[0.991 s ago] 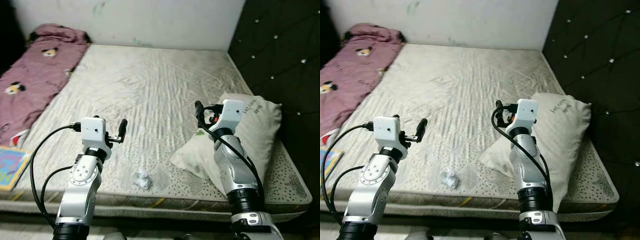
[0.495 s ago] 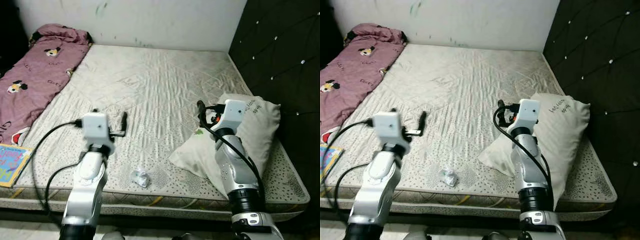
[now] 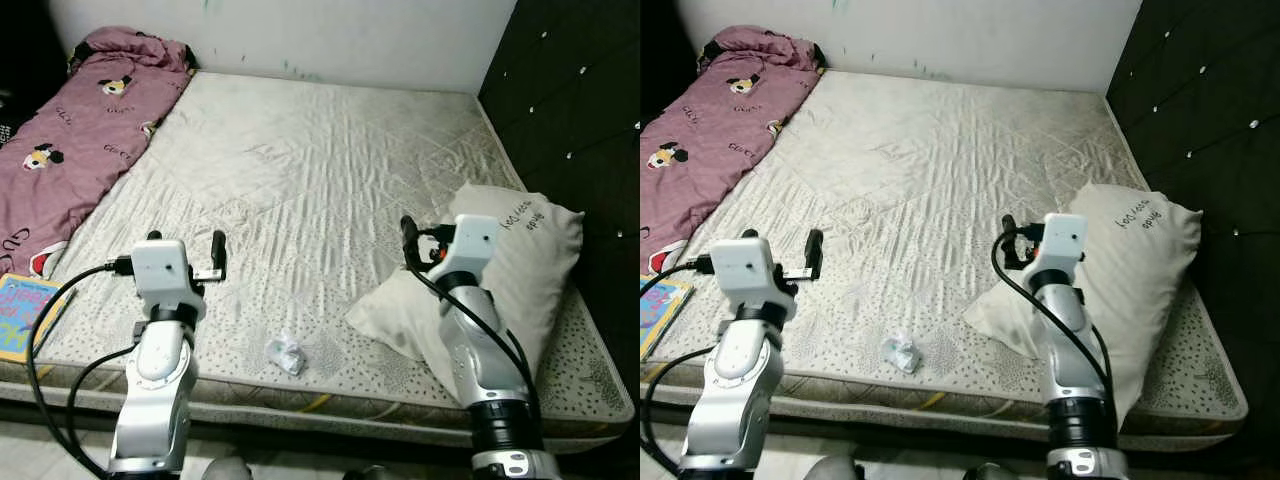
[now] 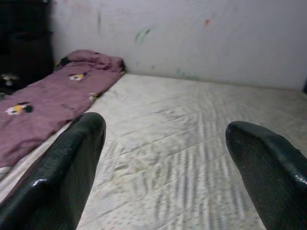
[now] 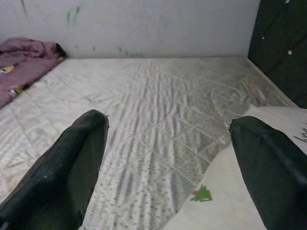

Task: Clean up the room

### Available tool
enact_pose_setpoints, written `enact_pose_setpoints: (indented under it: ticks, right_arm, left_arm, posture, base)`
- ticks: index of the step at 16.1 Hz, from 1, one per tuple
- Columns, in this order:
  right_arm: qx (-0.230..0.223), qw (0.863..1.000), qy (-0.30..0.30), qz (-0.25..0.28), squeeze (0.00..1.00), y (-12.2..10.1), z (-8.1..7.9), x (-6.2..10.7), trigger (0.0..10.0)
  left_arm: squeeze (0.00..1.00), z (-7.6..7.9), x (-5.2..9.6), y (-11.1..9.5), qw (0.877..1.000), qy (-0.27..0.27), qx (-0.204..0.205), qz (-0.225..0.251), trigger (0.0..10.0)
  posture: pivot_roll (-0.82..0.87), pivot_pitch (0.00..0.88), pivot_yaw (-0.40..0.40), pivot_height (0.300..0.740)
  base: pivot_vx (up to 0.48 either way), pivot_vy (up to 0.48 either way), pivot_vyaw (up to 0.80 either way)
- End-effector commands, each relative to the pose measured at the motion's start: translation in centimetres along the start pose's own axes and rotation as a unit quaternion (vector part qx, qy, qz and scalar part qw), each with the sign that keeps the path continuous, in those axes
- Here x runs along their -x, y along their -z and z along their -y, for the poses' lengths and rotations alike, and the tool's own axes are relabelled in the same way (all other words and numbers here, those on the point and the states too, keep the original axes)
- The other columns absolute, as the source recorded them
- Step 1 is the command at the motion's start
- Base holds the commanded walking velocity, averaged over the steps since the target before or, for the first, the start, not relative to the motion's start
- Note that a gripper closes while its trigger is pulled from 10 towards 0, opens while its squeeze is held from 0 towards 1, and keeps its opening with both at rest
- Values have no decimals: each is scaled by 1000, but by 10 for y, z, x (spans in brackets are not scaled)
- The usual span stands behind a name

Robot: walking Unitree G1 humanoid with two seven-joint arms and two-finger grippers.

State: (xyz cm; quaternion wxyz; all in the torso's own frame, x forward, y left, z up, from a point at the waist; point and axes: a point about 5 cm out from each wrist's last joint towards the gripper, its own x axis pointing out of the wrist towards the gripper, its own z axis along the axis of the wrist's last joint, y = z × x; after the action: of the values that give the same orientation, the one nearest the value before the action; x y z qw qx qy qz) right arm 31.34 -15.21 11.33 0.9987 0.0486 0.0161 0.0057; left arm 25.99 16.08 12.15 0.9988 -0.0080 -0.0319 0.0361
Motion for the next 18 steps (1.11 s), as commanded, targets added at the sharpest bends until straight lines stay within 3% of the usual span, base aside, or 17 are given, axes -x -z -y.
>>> enact_pose_setpoints:
  ticks: [1, 2, 4, 7, 13, 18]
  right_arm:
    - [2, 1000, 4, 12, 0, -9, 2, -3, 10000]
    - [3, 1000, 3, 12, 0, -10, 2, -3, 10000]
    - [2, 1000, 0, 12, 0, -11, 2, -5, 10000]
    - [4, 1000, -1, 12, 0, -11, 2, -6, 10000]
    - [5, 1000, -7, 12, 0, -11, -1, -8, 10000]
    - [7, 1000, -13, 10, 0, -11, -3, -9, 10000]
  left_arm:
    - [0, 5, -4, -2, 1000, 12, 11, -1, 10000]
    - [0, 4, -6, -3, 1000, 5, 0, 6, 10000]
    - [0, 3, -5, -1, 999, 5, 36, -3, 10000]
    - [0, 3, -1, 3, 999, 2, 49, -13, 10000]
    - [0, 7, -3, 4, 995, 20, 94, -20, 10000]
    - [0, 5, -3, 3, 995, 18, 93, -18, 10000]
  posture:
    - [111, 0, -40, 740]
    - [112, 0, -42, 740]
    - [113, 0, -46, 740]
    - [115, 0, -47, 740]
    - [115, 0, -47, 740]
    - [117, 0, -52, 740]
  base:
    - [0, 0, -681]
    - [0, 0, -800]
    - [0, 0, -238]
    - [0, 0, 0]
    - [0, 461, 0]
    - [0, 480, 0]
